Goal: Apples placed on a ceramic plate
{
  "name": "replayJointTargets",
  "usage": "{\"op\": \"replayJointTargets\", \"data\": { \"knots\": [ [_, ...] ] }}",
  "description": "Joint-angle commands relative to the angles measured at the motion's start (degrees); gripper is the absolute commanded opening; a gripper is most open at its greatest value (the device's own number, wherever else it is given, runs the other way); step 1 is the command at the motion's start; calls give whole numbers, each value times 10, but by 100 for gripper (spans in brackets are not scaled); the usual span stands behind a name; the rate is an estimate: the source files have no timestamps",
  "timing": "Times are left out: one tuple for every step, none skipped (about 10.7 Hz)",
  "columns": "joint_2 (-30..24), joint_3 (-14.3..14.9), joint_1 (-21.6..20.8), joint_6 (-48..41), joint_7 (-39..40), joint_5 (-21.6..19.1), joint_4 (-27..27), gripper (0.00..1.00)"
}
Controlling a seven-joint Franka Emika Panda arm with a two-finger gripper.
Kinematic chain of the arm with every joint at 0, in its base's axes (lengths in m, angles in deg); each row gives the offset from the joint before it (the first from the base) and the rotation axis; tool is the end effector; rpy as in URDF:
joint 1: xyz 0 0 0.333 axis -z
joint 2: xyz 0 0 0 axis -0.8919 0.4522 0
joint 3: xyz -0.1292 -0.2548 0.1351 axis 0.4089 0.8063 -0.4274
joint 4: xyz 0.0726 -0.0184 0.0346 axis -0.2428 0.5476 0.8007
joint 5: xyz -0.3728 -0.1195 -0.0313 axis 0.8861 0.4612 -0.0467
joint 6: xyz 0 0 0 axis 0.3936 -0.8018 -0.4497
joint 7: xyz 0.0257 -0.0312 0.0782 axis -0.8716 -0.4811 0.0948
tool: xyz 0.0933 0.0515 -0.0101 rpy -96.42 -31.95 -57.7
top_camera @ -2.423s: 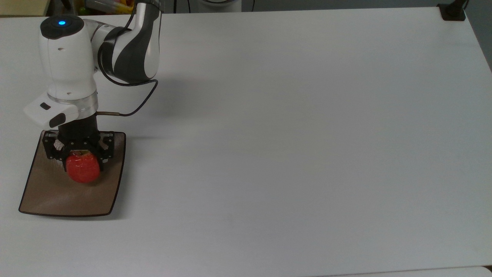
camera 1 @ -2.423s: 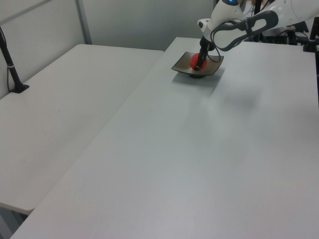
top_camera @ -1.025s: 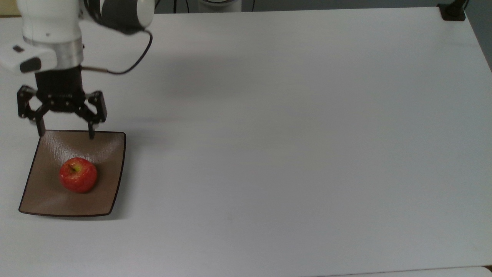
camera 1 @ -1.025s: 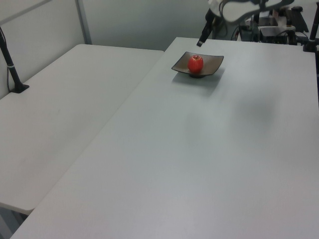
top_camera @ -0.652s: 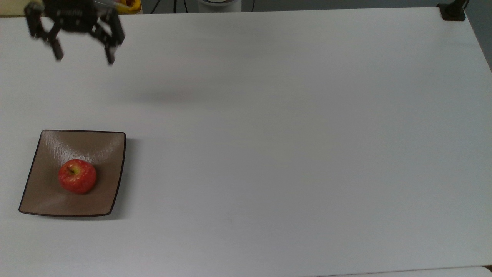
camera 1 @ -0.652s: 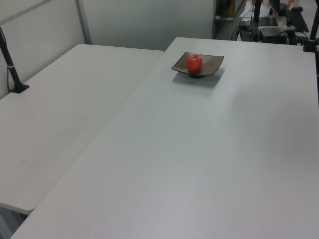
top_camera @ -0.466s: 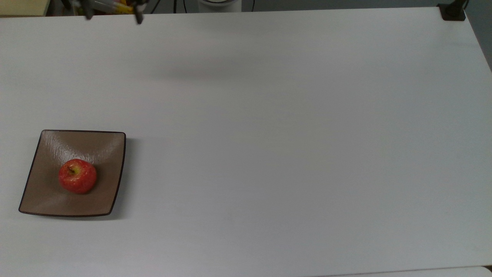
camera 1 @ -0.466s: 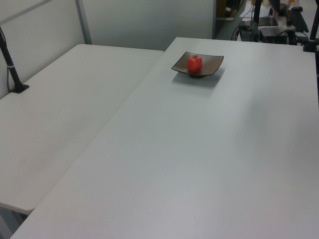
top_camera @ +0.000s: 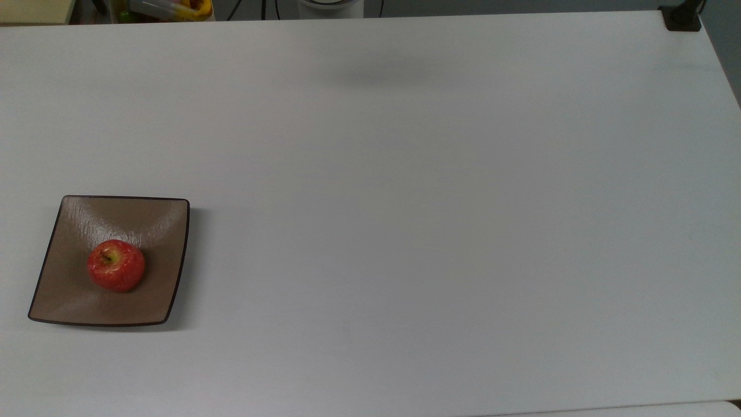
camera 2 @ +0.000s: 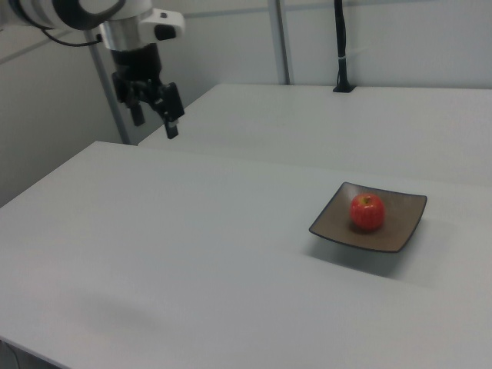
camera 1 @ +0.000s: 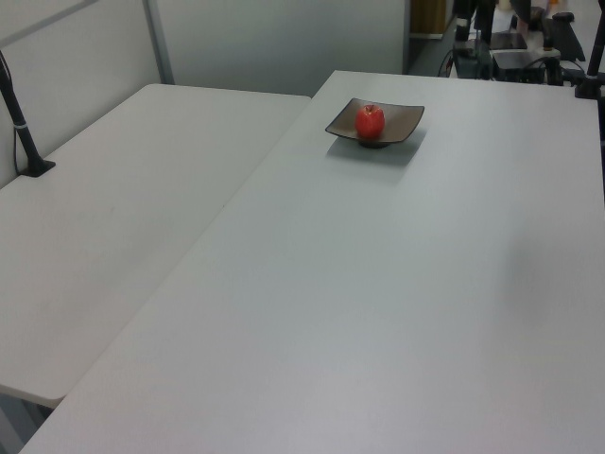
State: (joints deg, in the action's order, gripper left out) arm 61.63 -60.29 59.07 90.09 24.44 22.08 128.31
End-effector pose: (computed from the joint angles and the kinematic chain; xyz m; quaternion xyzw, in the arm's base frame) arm 0.5317 0.0266 0.6716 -0.9982 0.0371 -0.0214 0.0413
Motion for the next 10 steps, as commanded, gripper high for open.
{"op": "replayJointTargets", "data": {
  "knots": [
    [-34, 6, -46, 7, -2, -7, 68, 100],
    [-31, 6, -54, 41, 5, -3, 78, 100],
    [-27, 6, -55, 79, 25, -2, 90, 100],
    [-24, 6, -53, 91, 60, 1, 92, 100],
    [-19, 7, -49, 93, 114, 1, 89, 100],
    [-16, 9, -46, 93, 146, 1, 87, 100],
    [-15, 10, -38, 93, 149, 0, 85, 100],
    [-15, 11, -35, 93, 149, 0, 81, 100],
    [-16, 11, -32, 93, 148, 1, 81, 100],
    [-16, 11, -32, 93, 148, 0, 81, 100]
  ]
}}
